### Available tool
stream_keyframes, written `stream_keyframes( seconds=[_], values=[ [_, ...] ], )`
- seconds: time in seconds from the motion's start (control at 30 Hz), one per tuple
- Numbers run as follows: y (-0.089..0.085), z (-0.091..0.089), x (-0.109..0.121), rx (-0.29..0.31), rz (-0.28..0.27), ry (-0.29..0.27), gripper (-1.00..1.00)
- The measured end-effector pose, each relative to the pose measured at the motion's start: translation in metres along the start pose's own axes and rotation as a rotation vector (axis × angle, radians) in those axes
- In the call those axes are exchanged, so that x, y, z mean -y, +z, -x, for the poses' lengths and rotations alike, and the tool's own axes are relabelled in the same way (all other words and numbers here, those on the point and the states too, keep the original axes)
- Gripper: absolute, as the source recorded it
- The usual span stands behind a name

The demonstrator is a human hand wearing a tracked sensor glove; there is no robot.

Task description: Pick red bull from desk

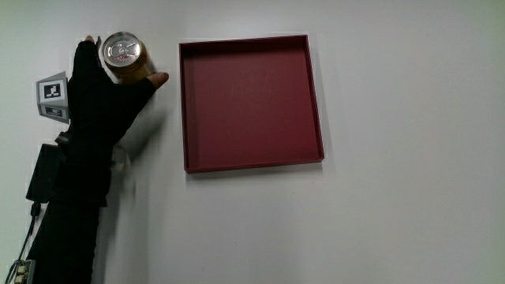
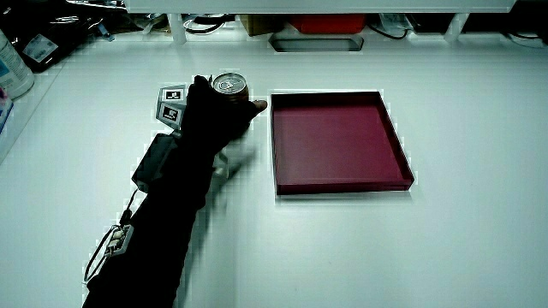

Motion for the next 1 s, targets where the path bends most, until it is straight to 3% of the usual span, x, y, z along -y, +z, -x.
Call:
stream_keyframes(
  seconds=[0.37, 0.47, 0.53, 0.63, 0.8, 0.9, 0.93, 1.0],
  values=[
    [0.0, 0.0, -0.001, 0.002, 0.002, -0.006, 0.0],
    [0.0, -0.002, 0.001, 0.019, -0.027, -0.023, 0.11],
    [0.0, 0.005, -0.003, 0.024, -0.026, 0.01, 0.19],
    [0.0, -0.001, 0.002, 0.041, -0.063, -0.036, 0.3],
    [0.002, 0.008, 0.001, 0.091, -0.108, 0.007, 0.48],
    [0.004, 0.009, 0.003, 0.105, -0.128, -0.007, 0.59],
    [0.004, 0.019, -0.002, 0.116, -0.143, 0.007, 0.63],
    [0.003, 0.007, 0.004, 0.102, -0.135, -0.01, 0.7]
  ],
)
